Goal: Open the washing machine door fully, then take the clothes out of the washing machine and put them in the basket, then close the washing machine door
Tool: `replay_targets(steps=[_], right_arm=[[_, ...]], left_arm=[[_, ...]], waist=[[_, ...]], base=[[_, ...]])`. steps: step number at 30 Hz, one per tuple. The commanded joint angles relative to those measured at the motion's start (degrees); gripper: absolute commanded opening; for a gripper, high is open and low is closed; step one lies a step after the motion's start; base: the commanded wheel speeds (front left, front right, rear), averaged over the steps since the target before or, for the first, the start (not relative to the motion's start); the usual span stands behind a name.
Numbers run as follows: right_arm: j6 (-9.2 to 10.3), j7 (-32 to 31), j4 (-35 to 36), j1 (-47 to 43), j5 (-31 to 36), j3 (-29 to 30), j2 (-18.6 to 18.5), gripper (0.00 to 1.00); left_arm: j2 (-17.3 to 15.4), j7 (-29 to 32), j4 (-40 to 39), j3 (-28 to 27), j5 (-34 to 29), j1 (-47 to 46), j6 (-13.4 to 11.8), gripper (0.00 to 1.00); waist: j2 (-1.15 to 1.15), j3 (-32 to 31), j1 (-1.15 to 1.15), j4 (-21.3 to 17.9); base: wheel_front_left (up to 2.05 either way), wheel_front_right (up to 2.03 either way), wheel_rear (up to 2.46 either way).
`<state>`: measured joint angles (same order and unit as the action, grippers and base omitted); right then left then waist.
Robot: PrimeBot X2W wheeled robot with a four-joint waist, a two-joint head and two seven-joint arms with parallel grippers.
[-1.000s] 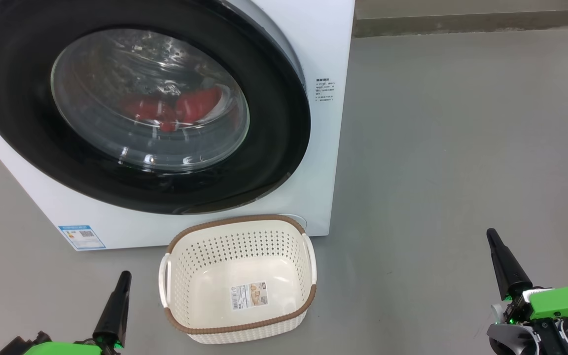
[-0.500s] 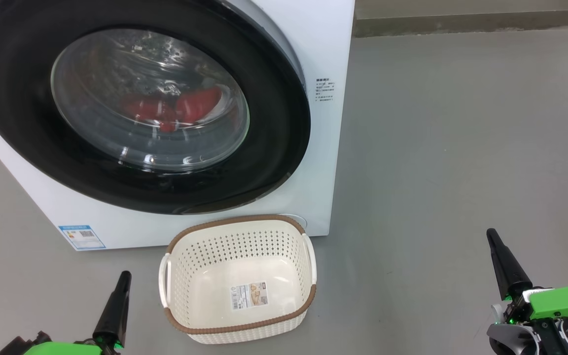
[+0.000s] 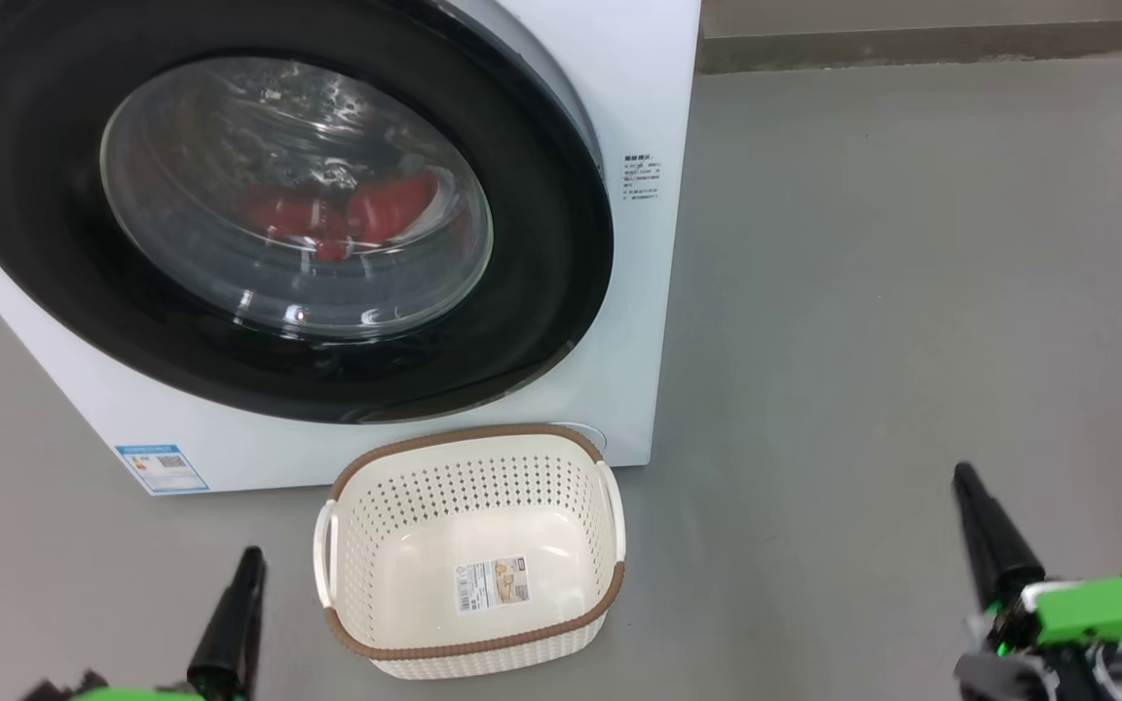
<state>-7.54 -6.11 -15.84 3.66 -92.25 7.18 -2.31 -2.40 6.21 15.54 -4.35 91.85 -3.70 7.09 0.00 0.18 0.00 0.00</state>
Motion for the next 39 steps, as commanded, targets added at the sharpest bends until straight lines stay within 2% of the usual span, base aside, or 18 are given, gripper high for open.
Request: replay_targets(steps=[1, 2, 9, 12, 39], right_arm=[[0.01, 0.1, -0.6, -0.2, 0.0, -0.1, 0.2, 0.00], [0.01, 0.1, -1.3, -0.7, 0.0, -0.3, 0.5, 1.00], [0.01, 1.2, -1.1, -0.9, 0.7, -1.5, 0.4, 1.00], [0.01, 1.7, -1.1, -1.0, 2.0, -2.2, 0.0, 1.00], [0.02, 6.3, -0.4, -1.8, 19.3, -4.6, -0.9, 1.00]], left_arm=[[0.1, 0.0, 0.5, 0.1, 0.0, 0.3, 0.0, 0.00], [0.2, 0.0, 1.2, 0.2, 0.0, 0.7, 0.0, 1.00], [0.2, -1.2, 0.1, 0.4, -0.9, 1.1, 0.0, 1.00], [0.1, -1.7, -0.4, 0.4, -1.9, 1.4, 0.0, 1.00], [0.0, -6.3, -4.3, 0.8, -25.8, 2.6, -0.2, 1.00]], waist=[[0.00, 0.0, 0.00, 0.0], [0.00, 0.0, 0.00, 0.0], [0.00, 0.0, -0.13, 0.1], [0.00, 0.1, -0.04, 0.2], [0.00, 0.6, 0.00, 0.7]], base=[[0.00, 0.00, 0.00], [0.00, 0.00, 0.00], [0.00, 0.00, 0.00], [0.00, 0.00, 0.00], [0.00, 0.00, 0.00]])
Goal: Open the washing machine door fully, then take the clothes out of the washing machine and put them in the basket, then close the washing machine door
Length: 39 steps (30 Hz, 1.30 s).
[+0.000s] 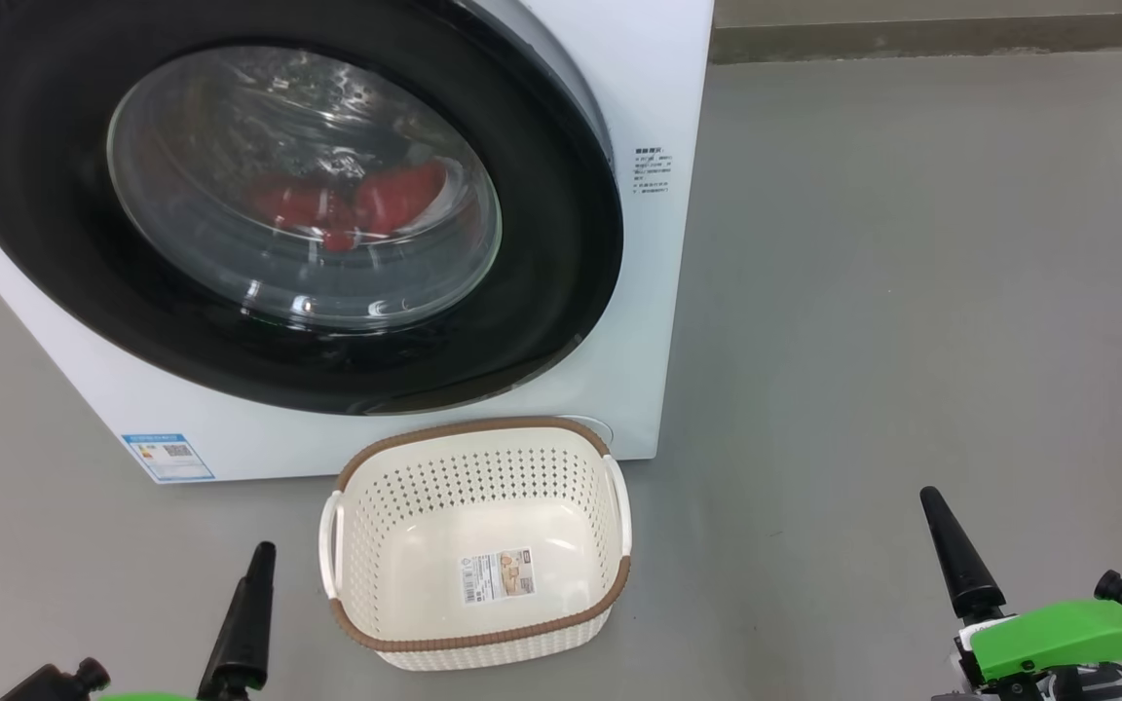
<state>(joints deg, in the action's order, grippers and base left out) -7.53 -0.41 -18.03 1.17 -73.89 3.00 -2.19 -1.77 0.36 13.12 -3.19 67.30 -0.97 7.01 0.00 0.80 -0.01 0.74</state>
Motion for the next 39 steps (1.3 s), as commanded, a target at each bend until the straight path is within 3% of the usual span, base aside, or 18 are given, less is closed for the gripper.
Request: replay_targets(steps=[1, 39], right_arm=[[0.01, 0.7, 1.8, 0.7, 1.5, -0.6, -1.2, 1.00], [0.03, 7.0, 2.7, -0.1, 22.9, -5.0, -3.2, 1.00]], left_arm=[[-0.6, -0.6, -2.1, -0.3, -2.0, -0.1, -0.2, 1.00], [-0.8, -6.8, -7.1, 0.8, -27.5, 1.6, -1.3, 1.00]], waist=[[0.00, 0.0, 0.01, 0.0], [0.00, 0.8, 0.01, 0.2]], base=[[0.00, 0.00, 0.00], [0.00, 0.00, 0.00]])
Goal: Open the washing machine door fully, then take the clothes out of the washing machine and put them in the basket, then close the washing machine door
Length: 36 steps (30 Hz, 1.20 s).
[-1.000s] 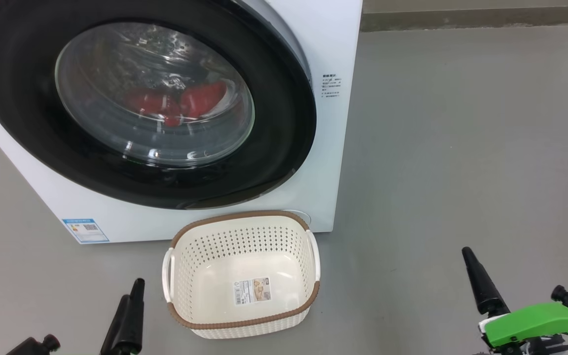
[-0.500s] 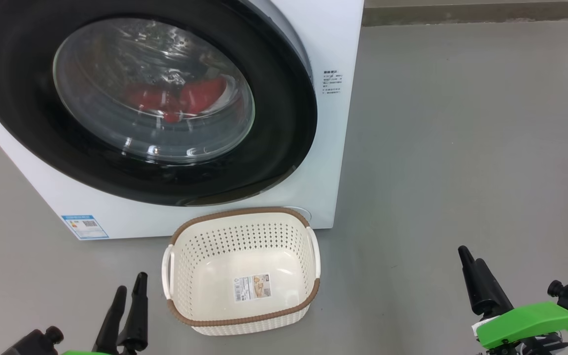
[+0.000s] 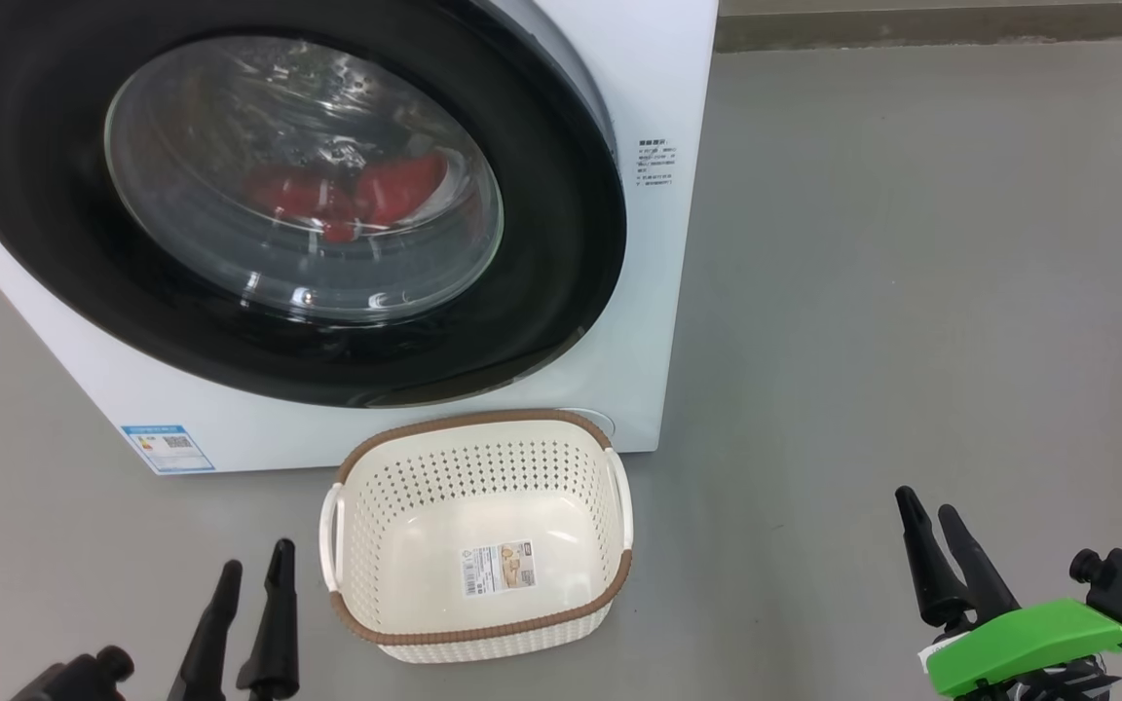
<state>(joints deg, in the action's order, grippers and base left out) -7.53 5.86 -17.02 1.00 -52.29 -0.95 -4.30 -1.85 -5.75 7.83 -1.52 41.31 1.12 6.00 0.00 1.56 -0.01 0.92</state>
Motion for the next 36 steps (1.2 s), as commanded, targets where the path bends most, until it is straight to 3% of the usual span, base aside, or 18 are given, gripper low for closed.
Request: replay_targets(steps=[1, 36], right_arm=[[0.03, 0.9, 1.7, 0.0, 1.8, -1.2, -1.2, 1.00], [0.04, 6.8, 3.2, -1.7, 20.6, -1.4, -1.9, 1.00]], left_arm=[[-0.7, -0.9, -1.9, -0.9, -2.1, -0.5, -0.3, 1.00], [-0.9, -6.8, -5.2, -0.4, -24.0, 1.2, -0.2, 1.00]], waist=[[0.00, 0.0, 0.01, 0.0], [0.00, 0.7, 0.01, -0.2]], base=[[0.00, 0.00, 0.00], [0.00, 0.00, 0.00]])
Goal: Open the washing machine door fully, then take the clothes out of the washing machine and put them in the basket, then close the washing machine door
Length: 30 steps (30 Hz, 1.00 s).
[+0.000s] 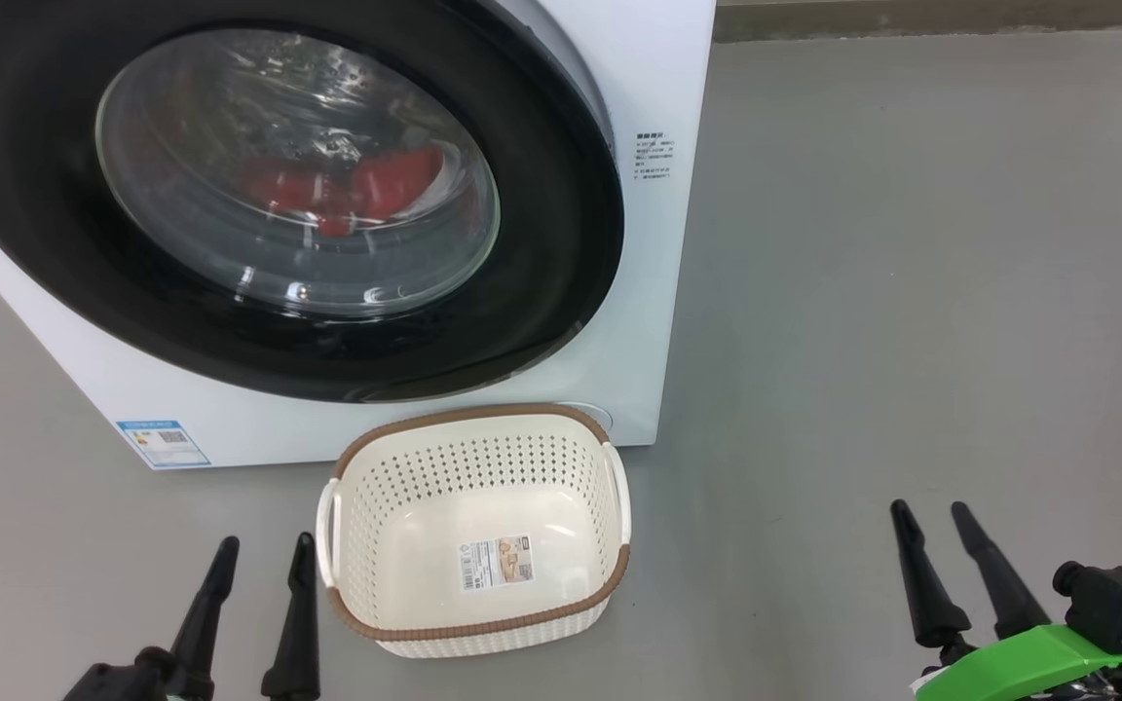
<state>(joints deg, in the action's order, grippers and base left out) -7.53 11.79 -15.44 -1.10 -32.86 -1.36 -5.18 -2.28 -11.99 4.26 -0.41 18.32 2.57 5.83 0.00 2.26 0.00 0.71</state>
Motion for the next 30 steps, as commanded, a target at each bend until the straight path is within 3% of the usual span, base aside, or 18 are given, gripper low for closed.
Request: replay_targets(steps=[1, 14, 30], right_arm=[[0.04, 1.0, 1.7, 0.3, 1.8, -0.8, -1.0, 1.00], [0.04, 3.2, 2.5, -1.9, 9.7, 3.0, -0.6, 1.00], [0.04, 3.2, 2.9, -2.9, 10.7, 4.3, 0.3, 1.00]], left_arm=[[-0.5, -0.8, -1.6, -1.4, -1.6, -0.2, 0.0, 1.00], [-0.6, -3.0, 0.2, -1.4, -9.0, -0.4, 0.2, 1.00], [-0.6, -3.0, 1.6, -1.2, -8.7, -0.7, 0.3, 1.00]], waist=[[0.00, 0.1, 0.00, 0.0], [0.00, 1.1, 0.00, 0.2], [0.00, 1.2, 0.00, 0.1]], base=[[0.00, 0.00, 0.00], [0.00, 0.00, 0.00], [0.00, 0.00, 0.00]])
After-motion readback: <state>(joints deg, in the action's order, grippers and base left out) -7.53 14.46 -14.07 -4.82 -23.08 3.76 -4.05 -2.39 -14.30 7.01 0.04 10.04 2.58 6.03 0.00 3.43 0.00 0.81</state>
